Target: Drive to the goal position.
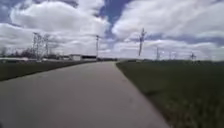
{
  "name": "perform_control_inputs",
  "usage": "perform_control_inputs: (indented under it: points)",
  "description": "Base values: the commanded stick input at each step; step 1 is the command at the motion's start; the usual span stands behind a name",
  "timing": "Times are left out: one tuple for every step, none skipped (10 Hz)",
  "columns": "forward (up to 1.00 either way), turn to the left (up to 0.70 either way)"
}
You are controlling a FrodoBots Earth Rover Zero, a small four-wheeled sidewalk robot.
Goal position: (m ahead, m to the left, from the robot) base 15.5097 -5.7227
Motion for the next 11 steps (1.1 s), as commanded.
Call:
perform_control_inputs:
  points:
    - [1.00,0.00]
    - [1.00,0.00]
    - [1.00,0.00]
    - [1.00,0.00]
    - [1.00,0.05]
    - [1.00,0.13]
    - [1.00,0.00]
    - [1.00,0.00]
    - [1.00,0.09]
    - [1.00,0.27]
    - [1.00,0.18]
